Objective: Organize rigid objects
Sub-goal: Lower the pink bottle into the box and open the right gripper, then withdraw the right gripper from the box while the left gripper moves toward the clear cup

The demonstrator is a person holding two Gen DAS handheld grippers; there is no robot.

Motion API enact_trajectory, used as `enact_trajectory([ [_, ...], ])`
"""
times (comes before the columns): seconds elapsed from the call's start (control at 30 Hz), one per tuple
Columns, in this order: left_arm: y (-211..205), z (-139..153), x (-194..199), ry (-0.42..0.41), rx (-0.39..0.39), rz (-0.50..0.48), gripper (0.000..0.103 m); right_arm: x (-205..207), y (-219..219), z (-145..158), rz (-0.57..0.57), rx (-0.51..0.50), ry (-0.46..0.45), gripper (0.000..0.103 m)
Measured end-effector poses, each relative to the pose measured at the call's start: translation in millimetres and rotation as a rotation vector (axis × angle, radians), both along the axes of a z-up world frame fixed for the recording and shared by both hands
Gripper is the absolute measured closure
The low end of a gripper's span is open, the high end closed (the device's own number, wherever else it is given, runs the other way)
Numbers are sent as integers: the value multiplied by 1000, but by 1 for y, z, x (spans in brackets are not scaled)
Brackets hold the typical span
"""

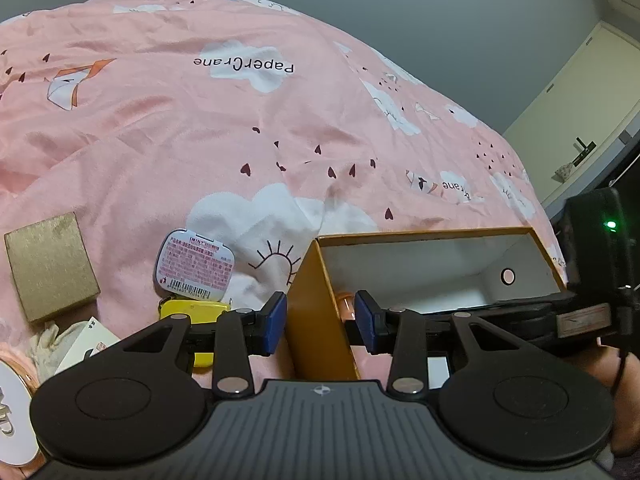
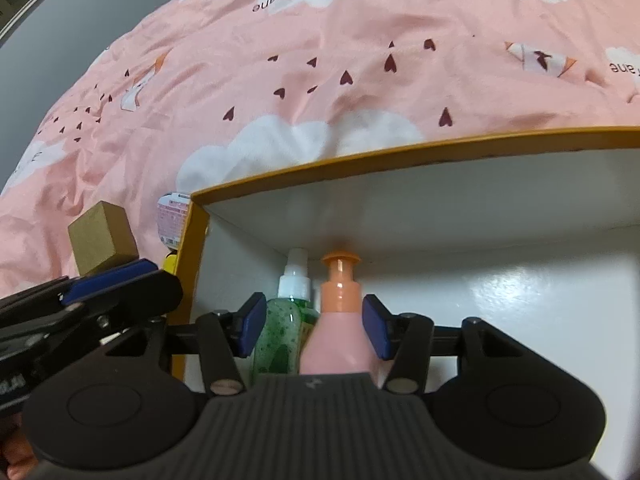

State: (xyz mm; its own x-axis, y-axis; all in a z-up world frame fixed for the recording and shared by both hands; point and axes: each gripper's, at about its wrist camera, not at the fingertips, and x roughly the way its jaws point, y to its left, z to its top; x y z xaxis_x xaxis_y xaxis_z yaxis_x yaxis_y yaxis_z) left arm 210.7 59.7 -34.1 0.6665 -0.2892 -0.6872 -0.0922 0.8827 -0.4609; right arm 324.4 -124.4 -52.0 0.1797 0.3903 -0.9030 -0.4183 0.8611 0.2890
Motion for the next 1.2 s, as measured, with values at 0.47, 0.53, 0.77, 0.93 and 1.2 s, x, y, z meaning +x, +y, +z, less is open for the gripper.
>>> enact_trajectory([
  [0.47,-8,7,-15,-20,62,10,58,-36,-4,-6,88,-98,-19,55],
  [0.53,-9,9,-20,-30,74,14,58,-36,-4,-6,84,-99,-21,55],
  [0.77,-16,26,-38,-103,114,-11,58,-51,-11,14,59,-90,-108,57],
  [0.93,-19,40,-54,-130,151,-30,57,-86,-20,49,48,-22,-239,53],
  [1.2,-10,52,-92,-132,161,-87,57,-158,-32,86,33,132,-391,46],
])
